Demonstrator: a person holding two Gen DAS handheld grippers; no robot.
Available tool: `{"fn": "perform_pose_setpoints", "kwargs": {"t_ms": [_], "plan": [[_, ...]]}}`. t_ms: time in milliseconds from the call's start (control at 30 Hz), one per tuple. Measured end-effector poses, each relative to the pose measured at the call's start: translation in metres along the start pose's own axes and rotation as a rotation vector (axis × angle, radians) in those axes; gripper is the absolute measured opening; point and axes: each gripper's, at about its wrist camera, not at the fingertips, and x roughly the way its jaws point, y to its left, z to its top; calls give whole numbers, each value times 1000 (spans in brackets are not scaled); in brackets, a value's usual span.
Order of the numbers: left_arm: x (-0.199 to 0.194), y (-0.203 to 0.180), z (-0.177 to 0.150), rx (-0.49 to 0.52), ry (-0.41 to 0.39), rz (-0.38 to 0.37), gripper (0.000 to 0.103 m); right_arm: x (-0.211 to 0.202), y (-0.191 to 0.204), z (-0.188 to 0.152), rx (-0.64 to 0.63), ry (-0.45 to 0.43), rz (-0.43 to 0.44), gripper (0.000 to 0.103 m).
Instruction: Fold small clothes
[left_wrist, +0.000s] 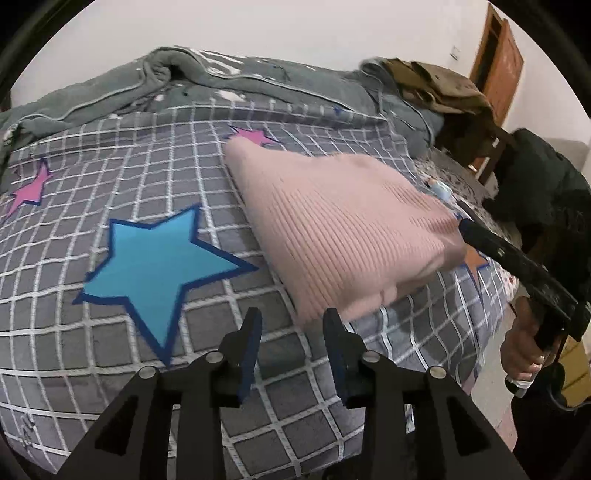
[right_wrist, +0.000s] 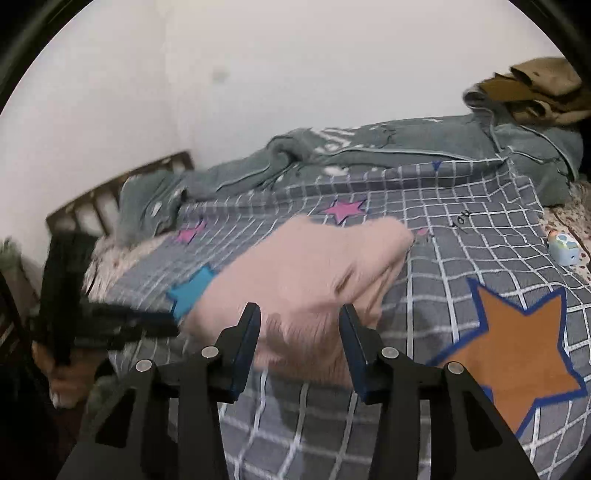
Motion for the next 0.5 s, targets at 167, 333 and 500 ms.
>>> {"fn": "perform_pose_setpoints", "kwargs": {"t_ms": [167,333,500], "plan": [[-1,-2,20,-16,-41,70,33,43,-19,13,119,78,-85,8],[2,-7,36,-25,-71,76,33,14,-44,6,219,-53,-30,5],[21,-20,58,-46,-55,49,33,46,-48,-20,232,97,-97,7]]}}
